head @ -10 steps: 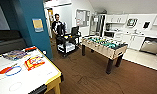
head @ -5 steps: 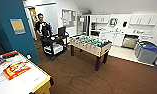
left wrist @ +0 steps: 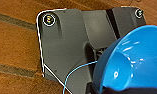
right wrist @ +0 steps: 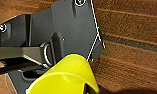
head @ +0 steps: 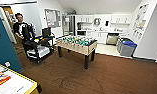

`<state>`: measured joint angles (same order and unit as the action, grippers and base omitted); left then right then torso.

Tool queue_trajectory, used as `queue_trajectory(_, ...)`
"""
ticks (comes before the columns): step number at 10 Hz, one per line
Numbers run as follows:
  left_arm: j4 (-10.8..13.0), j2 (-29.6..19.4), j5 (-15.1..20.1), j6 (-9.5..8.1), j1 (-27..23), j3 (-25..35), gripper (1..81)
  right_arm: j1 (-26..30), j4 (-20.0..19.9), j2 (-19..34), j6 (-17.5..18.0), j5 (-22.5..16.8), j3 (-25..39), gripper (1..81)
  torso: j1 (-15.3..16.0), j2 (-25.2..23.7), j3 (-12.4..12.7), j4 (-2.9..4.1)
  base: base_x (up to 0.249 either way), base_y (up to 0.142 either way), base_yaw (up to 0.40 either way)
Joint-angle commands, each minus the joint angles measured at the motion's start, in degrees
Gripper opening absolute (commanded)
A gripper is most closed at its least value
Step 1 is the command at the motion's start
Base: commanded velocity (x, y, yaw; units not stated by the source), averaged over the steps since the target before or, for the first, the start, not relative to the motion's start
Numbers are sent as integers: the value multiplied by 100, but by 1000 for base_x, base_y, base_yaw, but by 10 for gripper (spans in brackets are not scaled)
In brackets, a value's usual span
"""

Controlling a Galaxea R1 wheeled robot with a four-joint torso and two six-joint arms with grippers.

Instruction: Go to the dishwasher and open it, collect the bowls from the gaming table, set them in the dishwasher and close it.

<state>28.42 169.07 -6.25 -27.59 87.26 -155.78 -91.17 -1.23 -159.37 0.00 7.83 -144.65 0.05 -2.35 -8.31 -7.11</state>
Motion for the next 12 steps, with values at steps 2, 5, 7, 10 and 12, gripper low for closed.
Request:
queue_trajectory(2, 24, -57, 239, 25, -195, -14, 10, 138, 70, 139, -9, -326, 131, 10, 0, 0, 0, 0, 0, 0, -393)
queue_trajectory(5, 32, -57, 239, 25, -187, -14, 10, 138, 70, 139, -9, -326, 140, 10, 0, 0, 0, 0, 0, 0, -393)
queue_trajectory(7, 32, -66, 239, 25, -187, -14, 10, 156, 70, 131, -9, -334, 140, 10, 0, 0, 0, 0, 0, 0, -393)
queue_trajectory(10, 15, -75, 239, 17, -187, -14, 10, 174, 71, 121, -9, -334, 132, 10, -2, 0, 0, 0, 0, 0, -393)
queue_trajectory(12, 6, -75, 212, 17, -195, -5, 10, 182, 79, 121, -9, -334, 140, 10, -2, 0, 0, 0, 0, 0, -249)
